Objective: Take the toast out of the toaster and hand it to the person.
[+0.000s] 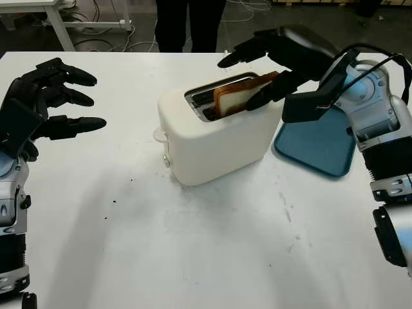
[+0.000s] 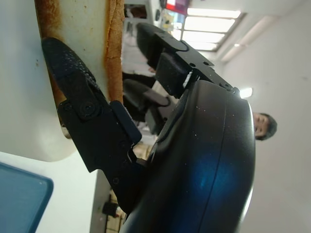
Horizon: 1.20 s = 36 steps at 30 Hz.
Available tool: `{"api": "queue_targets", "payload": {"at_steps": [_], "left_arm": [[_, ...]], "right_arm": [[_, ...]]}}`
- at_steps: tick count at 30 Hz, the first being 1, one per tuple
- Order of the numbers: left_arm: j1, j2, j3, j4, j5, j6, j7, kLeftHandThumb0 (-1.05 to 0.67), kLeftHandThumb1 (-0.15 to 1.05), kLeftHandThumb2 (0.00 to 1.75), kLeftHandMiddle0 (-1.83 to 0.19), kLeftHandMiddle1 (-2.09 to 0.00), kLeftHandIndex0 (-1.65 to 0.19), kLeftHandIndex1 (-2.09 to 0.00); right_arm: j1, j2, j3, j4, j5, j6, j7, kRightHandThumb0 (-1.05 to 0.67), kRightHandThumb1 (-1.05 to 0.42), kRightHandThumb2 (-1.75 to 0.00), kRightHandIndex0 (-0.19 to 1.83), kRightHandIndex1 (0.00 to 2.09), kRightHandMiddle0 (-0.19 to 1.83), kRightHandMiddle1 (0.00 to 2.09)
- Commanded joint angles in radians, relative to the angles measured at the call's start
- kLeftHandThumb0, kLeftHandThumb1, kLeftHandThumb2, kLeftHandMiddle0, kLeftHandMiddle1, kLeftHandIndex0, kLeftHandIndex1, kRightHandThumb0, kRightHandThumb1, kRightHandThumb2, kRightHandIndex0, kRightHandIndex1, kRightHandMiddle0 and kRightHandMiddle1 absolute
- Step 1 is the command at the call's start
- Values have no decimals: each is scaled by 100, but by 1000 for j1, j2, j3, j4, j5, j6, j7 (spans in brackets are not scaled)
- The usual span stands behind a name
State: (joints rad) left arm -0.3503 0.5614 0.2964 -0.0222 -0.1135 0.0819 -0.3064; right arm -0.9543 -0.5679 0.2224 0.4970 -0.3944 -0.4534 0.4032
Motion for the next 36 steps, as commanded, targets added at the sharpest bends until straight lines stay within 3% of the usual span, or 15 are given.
{"api": "queue_targets", "payload": {"at_steps": [1,3,5,11,12,14,15,17,19,30,34,36], "left_arm": [[2,-7,2,-5,-5,-5,6,-105,48,0,-48,-119,-48,-106],[2,-4,2,-1,-2,-11,4,-105,49,0,-48,-119,-48,-106],[3,-1,0,1,5,-17,5,-105,50,1,-48,-119,-48,-107],[2,-8,3,2,-6,-16,4,-105,49,0,-49,-119,-48,-107],[2,-8,3,2,-5,-18,5,-105,49,0,-49,-119,-48,-108],[4,-9,3,-1,-1,-16,10,-105,49,0,-49,-119,-48,-108],[5,-9,3,-4,0,-13,11,-105,49,0,-49,-120,-48,-108],[6,-10,3,-4,0,-13,12,-105,49,0,-48,-120,-48,-108],[7,-9,3,-1,1,-16,11,-105,49,0,-48,-120,-48,-108],[7,-12,5,5,-6,-19,8,-105,49,0,-48,-120,-48,-108],[9,-12,4,3,-2,-18,10,-105,49,0,-48,-120,-48,-108],[9,-12,5,4,-4,-17,10,-105,49,0,-48,-120,-48,-108]], "right_arm": [[7,2,15,14,-25,-17,-10,-50,-72,-1,128,51,127,16],[1,-5,30,18,-52,-21,-15,-54,-75,-1,141,53,138,16],[-2,-13,44,14,-78,-19,-12,-59,-80,-1,139,87,146,17],[-9,-31,72,23,-119,-41,-4,-61,-83,0,123,144,150,18],[-7,-31,74,23,-123,-44,-12,-62,-84,0,120,158,146,37],[-6,-32,74,26,-126,-53,-31,-62,-86,0,117,171,117,115],[-6,-31,73,30,-127,-61,-43,-62,-87,0,117,173,110,136],[-5,-28,68,34,-129,-66,-60,-62,-87,0,117,174,103,159],[-5,-23,62,37,-122,-62,-62,-61,-88,0,116,174,100,168],[-95,-15,23,113,-81,-17,-48,-49,-88,0,107,173,91,174],[-148,-4,-2,180,-37,-31,-40,-45,-87,-1,115,149,99,152],[-178,7,-14,226,-5,-41,-33,-40,-86,0,117,150,103,149]]}}
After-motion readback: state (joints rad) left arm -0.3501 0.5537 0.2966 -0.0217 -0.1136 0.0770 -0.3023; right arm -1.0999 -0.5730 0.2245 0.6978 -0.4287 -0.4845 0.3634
